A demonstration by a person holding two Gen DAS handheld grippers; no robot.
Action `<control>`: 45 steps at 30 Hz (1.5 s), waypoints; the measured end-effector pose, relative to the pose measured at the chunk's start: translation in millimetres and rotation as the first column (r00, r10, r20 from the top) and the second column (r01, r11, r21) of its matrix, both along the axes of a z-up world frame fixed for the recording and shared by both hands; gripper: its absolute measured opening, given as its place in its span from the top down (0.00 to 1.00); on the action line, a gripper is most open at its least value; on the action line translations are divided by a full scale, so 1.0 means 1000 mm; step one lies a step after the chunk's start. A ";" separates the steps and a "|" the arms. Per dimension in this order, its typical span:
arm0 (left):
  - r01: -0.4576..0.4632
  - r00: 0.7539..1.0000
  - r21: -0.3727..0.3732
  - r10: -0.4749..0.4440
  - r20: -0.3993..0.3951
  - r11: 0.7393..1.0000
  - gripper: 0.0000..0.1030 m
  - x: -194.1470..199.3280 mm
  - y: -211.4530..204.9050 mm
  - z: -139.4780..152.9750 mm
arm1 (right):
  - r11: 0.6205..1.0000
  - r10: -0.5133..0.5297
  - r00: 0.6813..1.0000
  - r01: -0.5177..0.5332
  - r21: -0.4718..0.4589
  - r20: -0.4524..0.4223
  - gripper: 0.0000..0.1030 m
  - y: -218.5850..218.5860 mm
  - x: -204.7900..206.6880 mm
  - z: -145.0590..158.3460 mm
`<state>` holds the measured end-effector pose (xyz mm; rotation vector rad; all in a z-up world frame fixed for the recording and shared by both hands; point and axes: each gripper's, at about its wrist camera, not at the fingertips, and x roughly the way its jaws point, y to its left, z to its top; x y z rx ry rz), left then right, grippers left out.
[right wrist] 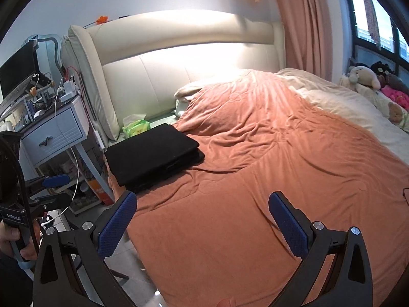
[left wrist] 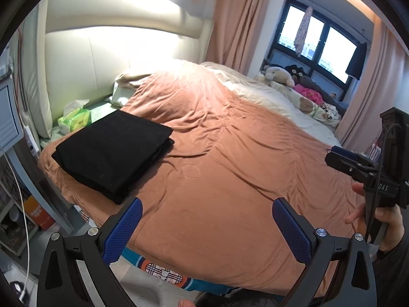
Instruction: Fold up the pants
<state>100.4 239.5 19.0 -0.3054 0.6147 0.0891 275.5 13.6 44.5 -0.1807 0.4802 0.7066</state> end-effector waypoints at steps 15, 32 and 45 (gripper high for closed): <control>0.062 0.994 0.057 -0.067 0.089 0.996 0.01 -0.042 -0.062 0.012 | 0.993 -0.112 0.992 0.110 0.031 0.054 0.00 -0.088 -0.084 0.005; 0.100 0.977 0.156 -0.126 0.171 0.983 0.01 -0.087 -0.138 0.014 | 0.970 -0.241 0.967 0.239 0.035 0.087 0.00 -0.165 -0.199 -0.004; 0.130 0.966 0.174 -0.164 0.200 0.976 0.01 -0.117 -0.184 -0.004 | 0.954 -0.295 0.951 0.288 0.083 0.092 0.00 -0.172 -0.258 -0.030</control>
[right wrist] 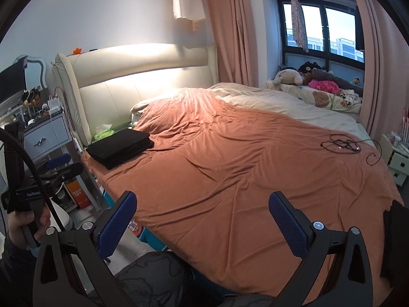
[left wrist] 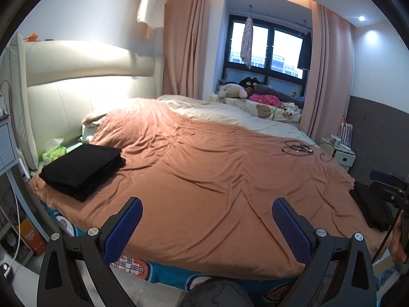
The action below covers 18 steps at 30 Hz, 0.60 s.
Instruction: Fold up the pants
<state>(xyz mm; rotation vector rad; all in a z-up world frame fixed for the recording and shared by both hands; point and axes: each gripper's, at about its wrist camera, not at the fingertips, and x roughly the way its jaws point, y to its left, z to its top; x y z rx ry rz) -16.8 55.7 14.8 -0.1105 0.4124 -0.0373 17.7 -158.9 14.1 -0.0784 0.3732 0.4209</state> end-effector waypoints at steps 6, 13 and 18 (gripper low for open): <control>0.027 1.000 0.020 -0.027 -0.008 0.999 0.01 -0.009 -0.016 -0.013 | 0.998 -0.053 0.998 0.053 0.014 -0.018 0.00 -0.006 -0.012 -0.023; 0.052 0.999 0.030 -0.052 0.010 0.998 0.01 -0.019 -0.029 -0.030 | 0.994 -0.103 0.995 0.103 0.044 -0.013 0.00 -0.010 -0.020 -0.042; 0.072 0.997 0.015 -0.072 0.011 0.997 0.01 -0.020 -0.033 -0.036 | 0.990 -0.131 0.991 0.132 0.047 -0.018 0.00 -0.004 -0.029 -0.048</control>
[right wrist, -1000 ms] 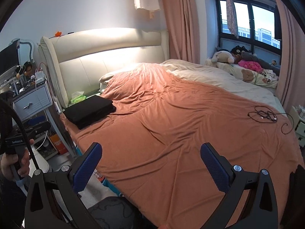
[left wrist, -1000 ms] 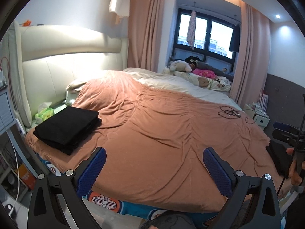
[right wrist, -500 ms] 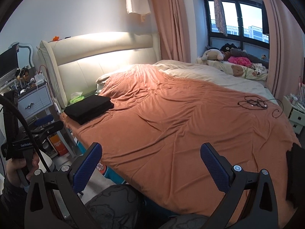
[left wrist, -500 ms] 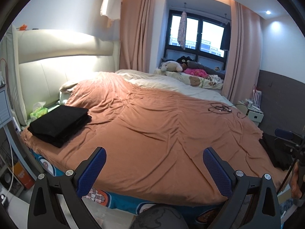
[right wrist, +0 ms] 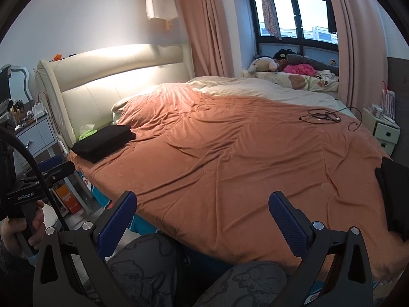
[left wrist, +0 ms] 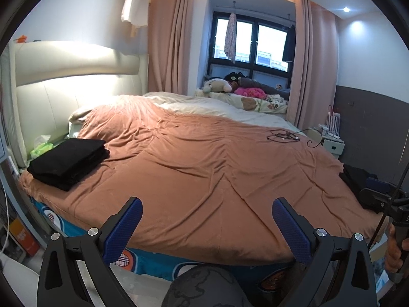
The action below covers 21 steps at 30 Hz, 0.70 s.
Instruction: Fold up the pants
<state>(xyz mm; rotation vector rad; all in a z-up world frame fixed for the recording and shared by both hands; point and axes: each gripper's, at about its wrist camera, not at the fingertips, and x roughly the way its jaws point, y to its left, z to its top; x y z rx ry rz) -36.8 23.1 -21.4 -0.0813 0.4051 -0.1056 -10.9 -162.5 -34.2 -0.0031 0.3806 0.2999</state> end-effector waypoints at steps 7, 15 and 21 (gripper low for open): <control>-0.007 1.000 -0.008 0.007 0.006 1.000 0.01 -0.005 0.000 -0.002 | 1.000 -0.016 1.000 0.016 0.004 0.004 0.00 0.007 -0.007 0.000; -0.001 1.000 -0.016 0.001 0.000 1.000 0.01 -0.007 0.004 -0.002 | 1.000 -0.023 0.999 0.023 0.003 0.023 0.00 0.012 -0.014 -0.004; -0.002 1.000 -0.021 0.002 -0.005 1.000 0.01 -0.008 0.006 -0.001 | 1.000 -0.018 0.999 0.018 0.010 0.026 0.00 0.010 -0.019 -0.009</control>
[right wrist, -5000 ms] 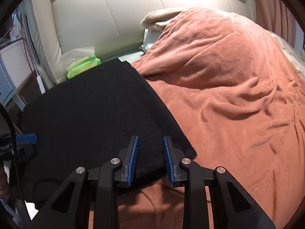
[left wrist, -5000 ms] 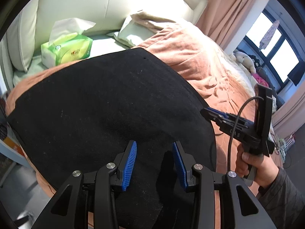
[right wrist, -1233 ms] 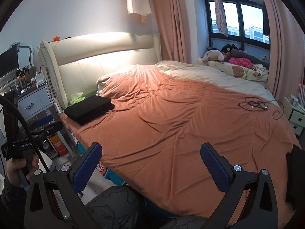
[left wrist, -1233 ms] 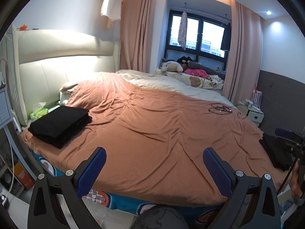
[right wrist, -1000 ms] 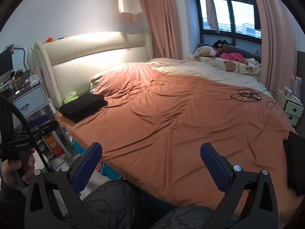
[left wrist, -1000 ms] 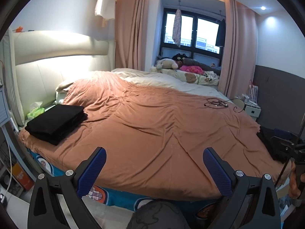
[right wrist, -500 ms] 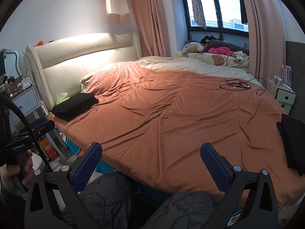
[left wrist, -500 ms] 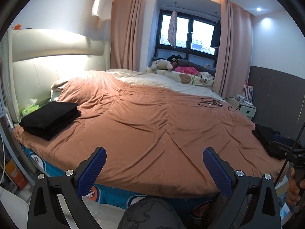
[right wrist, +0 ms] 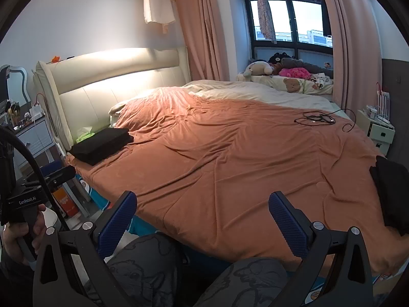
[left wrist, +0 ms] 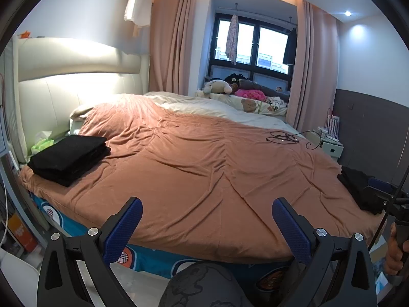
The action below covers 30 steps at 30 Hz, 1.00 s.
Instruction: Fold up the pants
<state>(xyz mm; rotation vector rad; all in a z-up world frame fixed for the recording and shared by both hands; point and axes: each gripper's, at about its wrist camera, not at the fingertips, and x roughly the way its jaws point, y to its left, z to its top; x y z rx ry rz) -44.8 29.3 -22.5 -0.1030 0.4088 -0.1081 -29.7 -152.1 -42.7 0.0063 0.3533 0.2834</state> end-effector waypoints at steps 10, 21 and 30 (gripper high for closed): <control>0.001 1.000 0.020 -0.001 -0.006 1.000 0.01 -0.002 0.000 -0.001 | 1.000 0.011 1.000 -0.011 -0.006 -0.005 0.00 -0.001 -0.001 0.001; -0.011 1.000 0.034 0.010 0.010 0.999 0.01 -0.008 -0.002 0.005 | 1.000 0.011 1.000 -0.011 -0.010 0.001 0.00 -0.001 -0.003 0.002; -0.013 1.000 0.027 0.013 0.000 1.000 0.01 -0.008 -0.001 0.005 | 1.000 0.006 1.000 -0.006 -0.011 0.005 0.00 -0.009 -0.004 0.001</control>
